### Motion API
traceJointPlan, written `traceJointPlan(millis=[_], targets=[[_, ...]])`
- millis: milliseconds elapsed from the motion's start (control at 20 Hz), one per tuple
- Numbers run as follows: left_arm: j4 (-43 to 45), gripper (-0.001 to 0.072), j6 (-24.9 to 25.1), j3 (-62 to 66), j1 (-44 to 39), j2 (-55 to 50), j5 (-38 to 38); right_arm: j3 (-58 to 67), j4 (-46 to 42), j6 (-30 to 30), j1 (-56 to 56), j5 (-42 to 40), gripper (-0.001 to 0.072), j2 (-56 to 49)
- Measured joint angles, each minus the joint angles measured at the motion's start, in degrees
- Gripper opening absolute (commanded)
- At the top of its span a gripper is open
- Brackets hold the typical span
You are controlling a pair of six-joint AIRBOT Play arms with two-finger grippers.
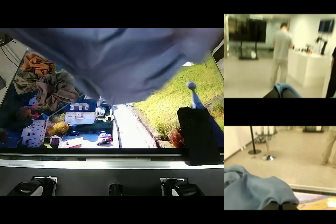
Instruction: Fold the shirts.
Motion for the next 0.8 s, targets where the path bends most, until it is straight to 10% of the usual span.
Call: traceJointPlan(millis=[400,800], targets=[[9.42,0.0027,-3.08,4.07,0.0,1.4,-0.31,2.99,-7.04,3.28,0.02,12.13,0.003,3.85],[15.96,0.0029,-6.54,-14.43,0.0,-10.1,-19.78,-4.22,-17.62,9.33,-2.03,12.26,0.0032,-14.05]])
